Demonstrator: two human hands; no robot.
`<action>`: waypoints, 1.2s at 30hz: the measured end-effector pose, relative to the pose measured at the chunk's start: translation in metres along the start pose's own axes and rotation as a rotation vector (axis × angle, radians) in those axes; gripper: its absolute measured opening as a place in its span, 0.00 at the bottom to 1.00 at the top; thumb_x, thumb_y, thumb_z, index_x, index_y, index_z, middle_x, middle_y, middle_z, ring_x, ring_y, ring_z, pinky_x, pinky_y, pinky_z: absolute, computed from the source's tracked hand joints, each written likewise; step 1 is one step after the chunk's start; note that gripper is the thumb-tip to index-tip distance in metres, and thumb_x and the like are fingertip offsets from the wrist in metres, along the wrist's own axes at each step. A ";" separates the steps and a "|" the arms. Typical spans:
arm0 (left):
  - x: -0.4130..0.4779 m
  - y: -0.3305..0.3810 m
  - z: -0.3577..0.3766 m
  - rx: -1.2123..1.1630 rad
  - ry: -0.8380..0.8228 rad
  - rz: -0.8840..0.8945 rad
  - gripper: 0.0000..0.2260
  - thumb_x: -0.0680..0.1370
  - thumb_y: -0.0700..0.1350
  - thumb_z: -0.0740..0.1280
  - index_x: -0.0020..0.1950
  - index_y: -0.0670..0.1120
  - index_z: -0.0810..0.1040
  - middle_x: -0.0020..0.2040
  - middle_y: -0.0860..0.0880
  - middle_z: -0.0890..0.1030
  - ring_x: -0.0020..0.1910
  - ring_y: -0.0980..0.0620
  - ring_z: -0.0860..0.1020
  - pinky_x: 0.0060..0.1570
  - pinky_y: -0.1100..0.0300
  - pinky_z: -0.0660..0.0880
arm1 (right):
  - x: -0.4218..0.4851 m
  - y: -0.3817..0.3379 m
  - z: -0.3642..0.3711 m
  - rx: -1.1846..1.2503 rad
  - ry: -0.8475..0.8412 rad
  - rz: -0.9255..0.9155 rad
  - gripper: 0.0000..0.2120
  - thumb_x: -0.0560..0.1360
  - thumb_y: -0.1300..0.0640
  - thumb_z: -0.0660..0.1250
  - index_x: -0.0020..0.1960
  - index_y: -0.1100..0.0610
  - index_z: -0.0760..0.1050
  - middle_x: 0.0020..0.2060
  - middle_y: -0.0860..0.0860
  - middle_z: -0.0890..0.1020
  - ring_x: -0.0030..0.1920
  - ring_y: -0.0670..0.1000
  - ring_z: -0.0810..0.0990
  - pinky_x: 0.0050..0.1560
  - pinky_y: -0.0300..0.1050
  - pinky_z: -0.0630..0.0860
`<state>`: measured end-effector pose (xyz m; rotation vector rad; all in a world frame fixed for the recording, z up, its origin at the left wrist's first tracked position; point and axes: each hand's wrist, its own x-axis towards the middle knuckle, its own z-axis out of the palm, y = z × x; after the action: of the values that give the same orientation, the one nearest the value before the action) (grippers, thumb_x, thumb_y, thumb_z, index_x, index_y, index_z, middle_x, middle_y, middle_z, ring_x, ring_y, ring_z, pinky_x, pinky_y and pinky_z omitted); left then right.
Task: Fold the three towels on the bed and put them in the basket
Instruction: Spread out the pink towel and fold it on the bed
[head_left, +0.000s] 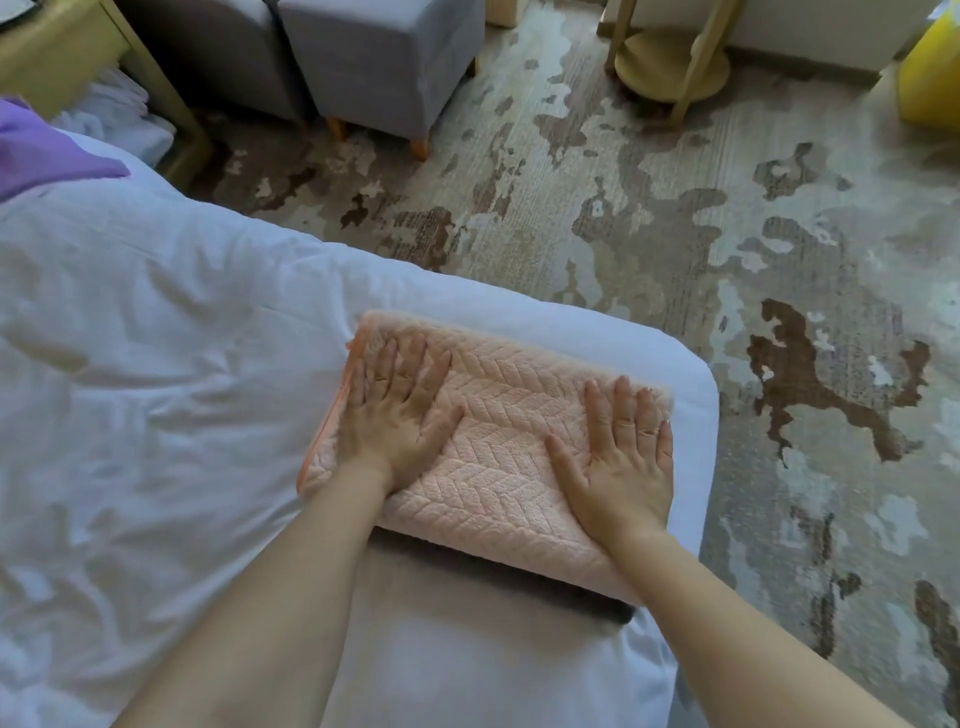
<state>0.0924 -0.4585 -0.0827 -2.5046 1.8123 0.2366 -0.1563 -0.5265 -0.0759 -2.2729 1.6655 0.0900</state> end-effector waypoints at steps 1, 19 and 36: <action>0.002 -0.002 0.006 -0.007 0.017 0.006 0.29 0.74 0.68 0.33 0.72 0.62 0.28 0.75 0.56 0.30 0.75 0.51 0.32 0.73 0.42 0.38 | 0.002 0.000 0.005 -0.009 0.003 0.002 0.36 0.68 0.26 0.29 0.71 0.39 0.26 0.72 0.43 0.27 0.72 0.47 0.25 0.71 0.50 0.28; -0.024 0.057 -0.040 -0.190 0.094 0.097 0.24 0.78 0.62 0.40 0.74 0.65 0.39 0.76 0.60 0.39 0.76 0.55 0.37 0.72 0.51 0.30 | 0.000 -0.053 -0.037 -0.050 0.065 -0.220 0.27 0.78 0.41 0.33 0.73 0.44 0.29 0.73 0.42 0.31 0.72 0.47 0.26 0.70 0.53 0.26; -0.027 0.051 -0.036 -0.199 0.062 0.157 0.23 0.80 0.55 0.47 0.76 0.57 0.55 0.78 0.56 0.52 0.77 0.54 0.47 0.75 0.48 0.40 | 0.002 -0.055 -0.026 -0.006 -0.047 -0.239 0.27 0.78 0.44 0.37 0.76 0.44 0.36 0.75 0.41 0.37 0.74 0.45 0.31 0.73 0.51 0.30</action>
<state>0.0390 -0.4538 -0.0408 -2.5226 2.1114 0.3663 -0.1078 -0.5215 -0.0404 -2.4350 1.3610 0.0914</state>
